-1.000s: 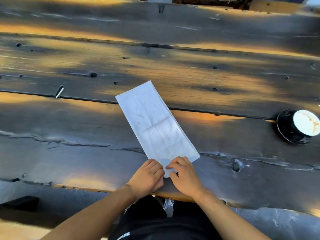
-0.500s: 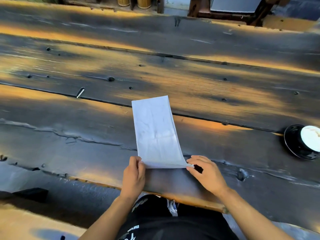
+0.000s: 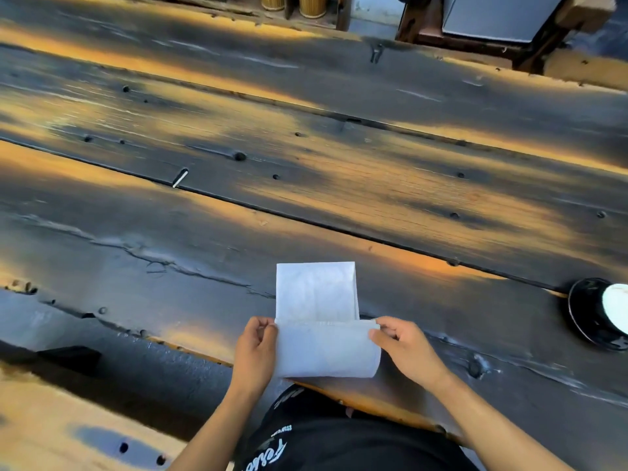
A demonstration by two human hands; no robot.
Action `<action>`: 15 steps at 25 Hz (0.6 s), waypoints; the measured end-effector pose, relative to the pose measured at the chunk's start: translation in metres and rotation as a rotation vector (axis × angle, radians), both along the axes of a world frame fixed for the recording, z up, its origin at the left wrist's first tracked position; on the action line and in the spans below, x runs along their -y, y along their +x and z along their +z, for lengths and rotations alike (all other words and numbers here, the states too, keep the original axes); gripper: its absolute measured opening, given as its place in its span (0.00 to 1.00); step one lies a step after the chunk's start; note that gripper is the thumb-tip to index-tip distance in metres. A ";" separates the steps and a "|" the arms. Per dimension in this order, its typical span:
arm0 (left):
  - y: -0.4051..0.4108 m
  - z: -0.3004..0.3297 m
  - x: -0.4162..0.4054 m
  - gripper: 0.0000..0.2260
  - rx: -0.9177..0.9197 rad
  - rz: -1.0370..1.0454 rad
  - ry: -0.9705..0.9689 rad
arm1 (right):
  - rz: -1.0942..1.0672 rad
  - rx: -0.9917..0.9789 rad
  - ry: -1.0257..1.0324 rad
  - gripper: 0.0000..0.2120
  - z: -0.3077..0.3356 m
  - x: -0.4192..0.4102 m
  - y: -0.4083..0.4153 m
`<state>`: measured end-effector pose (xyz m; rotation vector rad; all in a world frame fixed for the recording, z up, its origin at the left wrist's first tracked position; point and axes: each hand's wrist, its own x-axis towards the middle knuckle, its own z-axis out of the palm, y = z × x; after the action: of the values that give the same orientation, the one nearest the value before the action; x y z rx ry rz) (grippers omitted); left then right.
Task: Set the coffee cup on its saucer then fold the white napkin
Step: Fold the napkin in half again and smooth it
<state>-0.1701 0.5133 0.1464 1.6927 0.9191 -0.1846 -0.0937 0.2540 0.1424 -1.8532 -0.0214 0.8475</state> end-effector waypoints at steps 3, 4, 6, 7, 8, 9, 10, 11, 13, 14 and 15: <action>0.026 -0.016 -0.009 0.07 -0.030 0.036 -0.086 | -0.039 -0.031 -0.082 0.08 -0.015 -0.014 0.027; 0.035 -0.022 -0.012 0.09 -0.040 0.045 -0.103 | -0.062 -0.041 -0.090 0.07 -0.022 -0.018 0.037; 0.048 -0.034 -0.019 0.12 -0.051 0.080 -0.116 | -0.089 -0.043 -0.096 0.07 -0.035 -0.027 0.053; 0.055 -0.038 -0.023 0.13 -0.054 0.102 -0.117 | -0.098 -0.040 -0.101 0.07 -0.040 -0.033 0.060; 0.062 -0.044 -0.026 0.13 -0.059 0.119 -0.118 | -0.115 -0.032 -0.103 0.07 -0.046 -0.039 0.068; 0.069 -0.049 -0.029 0.13 -0.062 0.127 -0.117 | -0.142 -0.030 -0.109 0.06 -0.052 -0.044 0.076; 0.075 -0.053 -0.031 0.13 -0.063 0.132 -0.113 | -0.169 -0.025 -0.115 0.06 -0.059 -0.048 0.083; 0.082 -0.057 -0.032 0.13 -0.063 0.135 -0.101 | -0.194 -0.022 -0.129 0.06 -0.065 -0.052 0.090; 0.094 -0.065 -0.036 0.12 -0.067 0.138 -0.062 | -0.231 -0.026 -0.160 0.06 -0.077 -0.057 0.102; 0.099 -0.068 -0.037 0.12 -0.073 0.137 -0.042 | -0.245 -0.029 -0.178 0.07 -0.083 -0.058 0.107; 0.104 -0.071 -0.037 0.11 -0.083 0.135 -0.021 | -0.253 -0.031 -0.198 0.07 -0.088 -0.060 0.111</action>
<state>-0.0665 0.5503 0.0751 1.6067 1.0865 -0.1744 0.0175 0.3137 0.0548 -1.9752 0.3209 0.7211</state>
